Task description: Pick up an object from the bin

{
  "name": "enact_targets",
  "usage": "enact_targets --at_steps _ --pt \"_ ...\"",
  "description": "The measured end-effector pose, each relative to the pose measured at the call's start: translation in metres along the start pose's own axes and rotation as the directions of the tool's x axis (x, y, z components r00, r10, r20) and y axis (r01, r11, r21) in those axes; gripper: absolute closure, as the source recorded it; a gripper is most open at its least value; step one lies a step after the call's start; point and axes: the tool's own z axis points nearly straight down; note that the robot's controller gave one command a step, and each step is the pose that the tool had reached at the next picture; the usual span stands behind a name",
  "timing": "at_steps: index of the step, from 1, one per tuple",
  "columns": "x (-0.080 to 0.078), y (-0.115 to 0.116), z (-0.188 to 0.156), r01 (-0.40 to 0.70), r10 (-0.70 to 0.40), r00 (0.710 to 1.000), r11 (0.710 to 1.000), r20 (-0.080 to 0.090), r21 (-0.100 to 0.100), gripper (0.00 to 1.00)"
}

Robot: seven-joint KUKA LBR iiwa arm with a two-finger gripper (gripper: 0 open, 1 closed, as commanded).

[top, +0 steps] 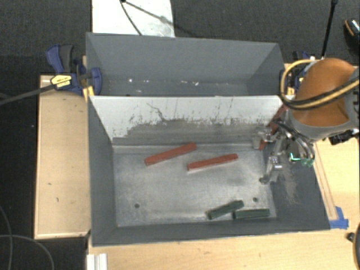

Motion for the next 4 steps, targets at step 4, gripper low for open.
enact_targets --at_steps 4 --pt "-0.030 0.081 0.079 0.274 -0.274 0.962 0.962 0.004 0.002 0.00"
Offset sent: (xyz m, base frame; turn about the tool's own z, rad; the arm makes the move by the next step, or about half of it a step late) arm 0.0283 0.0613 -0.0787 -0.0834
